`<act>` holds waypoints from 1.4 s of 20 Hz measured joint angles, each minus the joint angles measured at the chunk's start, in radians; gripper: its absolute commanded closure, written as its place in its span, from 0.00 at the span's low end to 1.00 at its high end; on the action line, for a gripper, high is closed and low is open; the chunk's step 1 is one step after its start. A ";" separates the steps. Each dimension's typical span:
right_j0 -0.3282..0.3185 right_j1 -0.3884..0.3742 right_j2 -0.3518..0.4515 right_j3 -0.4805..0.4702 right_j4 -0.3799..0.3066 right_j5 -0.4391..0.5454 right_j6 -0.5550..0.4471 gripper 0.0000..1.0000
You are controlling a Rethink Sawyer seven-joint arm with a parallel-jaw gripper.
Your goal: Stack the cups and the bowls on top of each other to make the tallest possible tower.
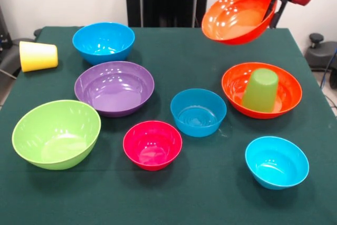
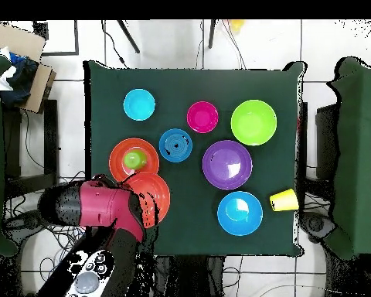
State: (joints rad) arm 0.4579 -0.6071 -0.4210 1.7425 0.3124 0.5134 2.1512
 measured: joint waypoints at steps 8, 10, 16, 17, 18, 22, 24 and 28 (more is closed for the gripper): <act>0.002 0.012 -0.007 -0.063 0.004 0.042 0.030 1.00; 0.002 0.018 -0.008 -0.077 0.004 0.052 0.038 1.00; 0.005 0.042 -0.017 -0.122 0.004 0.072 0.060 1.00; 0.005 0.052 -0.020 -0.135 0.005 0.073 0.067 1.00; 0.006 0.056 -0.021 -0.139 0.005 0.073 0.070 1.00; 0.006 0.075 -0.023 -0.164 0.006 0.073 0.089 1.00; 0.006 0.086 -0.023 -0.179 0.008 0.073 0.098 1.00; 0.006 0.101 -0.023 -0.201 0.011 0.080 0.112 1.00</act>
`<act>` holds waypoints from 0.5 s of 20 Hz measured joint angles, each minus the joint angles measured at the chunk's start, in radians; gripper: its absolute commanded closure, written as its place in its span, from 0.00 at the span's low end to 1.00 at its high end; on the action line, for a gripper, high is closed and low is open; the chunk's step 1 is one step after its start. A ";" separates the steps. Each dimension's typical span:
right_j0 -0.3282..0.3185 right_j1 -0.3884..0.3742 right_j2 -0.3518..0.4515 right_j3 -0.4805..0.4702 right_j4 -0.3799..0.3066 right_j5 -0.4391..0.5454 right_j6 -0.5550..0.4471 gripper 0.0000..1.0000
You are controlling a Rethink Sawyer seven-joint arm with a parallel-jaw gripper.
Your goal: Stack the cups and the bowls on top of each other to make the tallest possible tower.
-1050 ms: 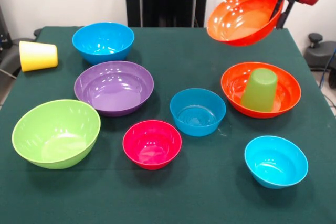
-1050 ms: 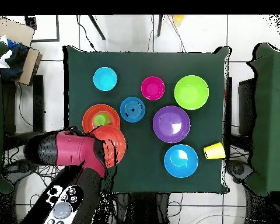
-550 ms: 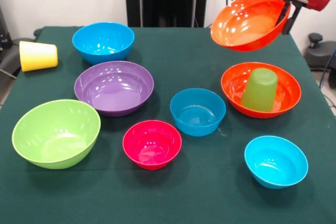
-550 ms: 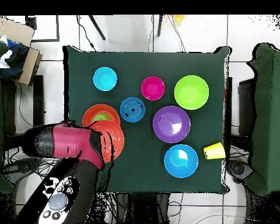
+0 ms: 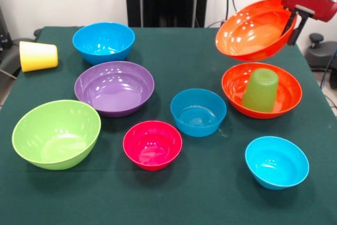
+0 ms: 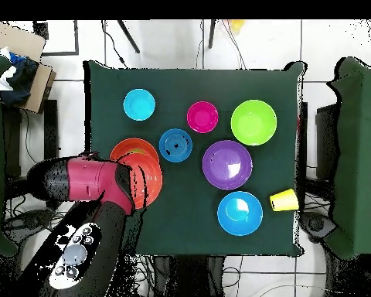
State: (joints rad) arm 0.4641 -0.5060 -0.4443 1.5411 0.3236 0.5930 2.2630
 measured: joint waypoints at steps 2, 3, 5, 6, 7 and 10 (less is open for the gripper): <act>0.000 0.005 0.000 -0.009 0.003 0.008 0.007 1.00; 0.000 0.007 0.000 -0.013 0.004 0.012 0.011 1.00; 0.000 0.008 0.000 -0.021 0.006 0.023 0.018 1.00; 0.000 0.008 0.000 -0.022 0.006 0.026 0.019 1.00; 0.000 0.008 0.000 -0.030 0.006 0.039 0.024 1.00; 0.000 0.008 -0.001 -0.038 0.006 0.055 0.029 1.00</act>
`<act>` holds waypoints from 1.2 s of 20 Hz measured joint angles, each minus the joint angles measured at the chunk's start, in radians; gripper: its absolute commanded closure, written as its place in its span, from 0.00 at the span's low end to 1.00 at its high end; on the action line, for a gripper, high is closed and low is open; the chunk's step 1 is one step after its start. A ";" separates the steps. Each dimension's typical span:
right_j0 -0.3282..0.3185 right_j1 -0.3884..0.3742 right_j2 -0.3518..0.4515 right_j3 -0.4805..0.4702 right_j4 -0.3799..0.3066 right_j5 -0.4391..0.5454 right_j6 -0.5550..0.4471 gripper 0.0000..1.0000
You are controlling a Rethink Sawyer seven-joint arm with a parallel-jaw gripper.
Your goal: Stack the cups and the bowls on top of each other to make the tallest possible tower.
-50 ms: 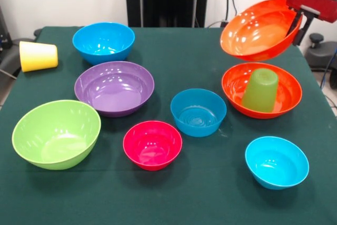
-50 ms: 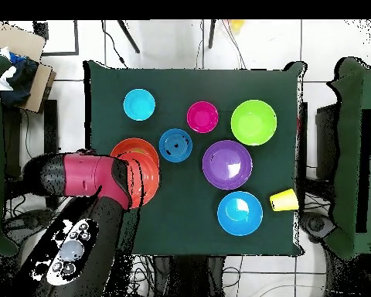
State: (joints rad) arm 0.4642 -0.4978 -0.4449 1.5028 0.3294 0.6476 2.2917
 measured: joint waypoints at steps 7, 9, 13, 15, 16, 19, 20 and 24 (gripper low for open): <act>0.000 0.000 -0.001 -0.019 0.000 0.018 0.007 1.00; 0.000 0.000 -0.002 -0.023 0.000 0.018 0.007 1.00; -0.001 0.000 -0.002 -0.026 0.000 0.018 0.007 1.00; -0.005 0.000 -0.002 -0.026 0.000 0.018 0.007 1.00; -0.007 0.000 -0.002 -0.026 0.000 0.018 0.007 1.00; -0.020 0.000 -0.002 -0.026 -0.001 0.018 0.007 1.00; -0.024 0.000 -0.002 -0.026 -0.001 0.018 0.007 1.00; -0.037 0.007 -0.002 -0.027 0.000 0.018 0.007 1.00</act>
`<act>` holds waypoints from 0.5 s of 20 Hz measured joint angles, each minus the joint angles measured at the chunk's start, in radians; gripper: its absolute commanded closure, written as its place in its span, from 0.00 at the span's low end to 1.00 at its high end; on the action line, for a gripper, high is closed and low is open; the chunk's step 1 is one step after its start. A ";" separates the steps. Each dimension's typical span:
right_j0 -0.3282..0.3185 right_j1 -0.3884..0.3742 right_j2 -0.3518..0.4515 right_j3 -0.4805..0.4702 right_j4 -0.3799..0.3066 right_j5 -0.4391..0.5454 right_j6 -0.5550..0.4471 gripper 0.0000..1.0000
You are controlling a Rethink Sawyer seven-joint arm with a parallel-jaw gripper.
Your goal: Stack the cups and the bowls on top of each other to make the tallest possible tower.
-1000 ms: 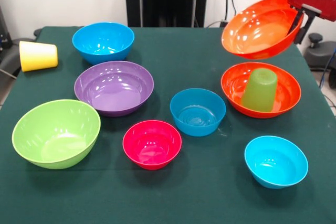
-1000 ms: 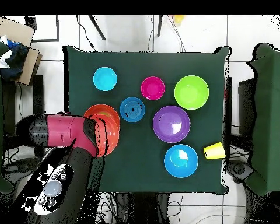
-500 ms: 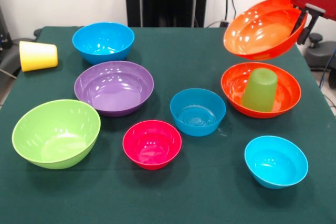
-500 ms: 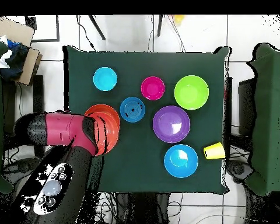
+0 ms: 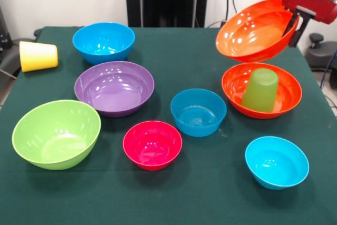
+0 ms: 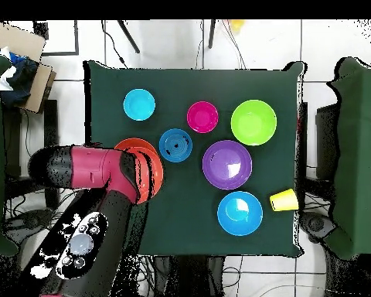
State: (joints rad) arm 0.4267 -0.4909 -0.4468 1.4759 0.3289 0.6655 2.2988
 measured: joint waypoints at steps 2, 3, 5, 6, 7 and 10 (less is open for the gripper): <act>-0.004 0.007 0.000 -0.001 0.000 0.000 0.000 1.00; -0.006 0.011 0.000 -0.002 0.000 0.000 0.000 1.00; -0.010 0.024 -0.001 -0.003 0.000 0.000 0.000 1.00; -0.011 0.029 -0.001 -0.005 0.000 0.000 0.000 1.00; -0.012 0.034 -0.001 -0.007 0.000 0.000 0.000 1.00; -0.014 0.048 -0.002 -0.017 0.000 0.000 0.000 1.00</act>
State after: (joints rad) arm 0.4123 -0.4425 -0.4485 1.4590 0.3289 0.6655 2.2988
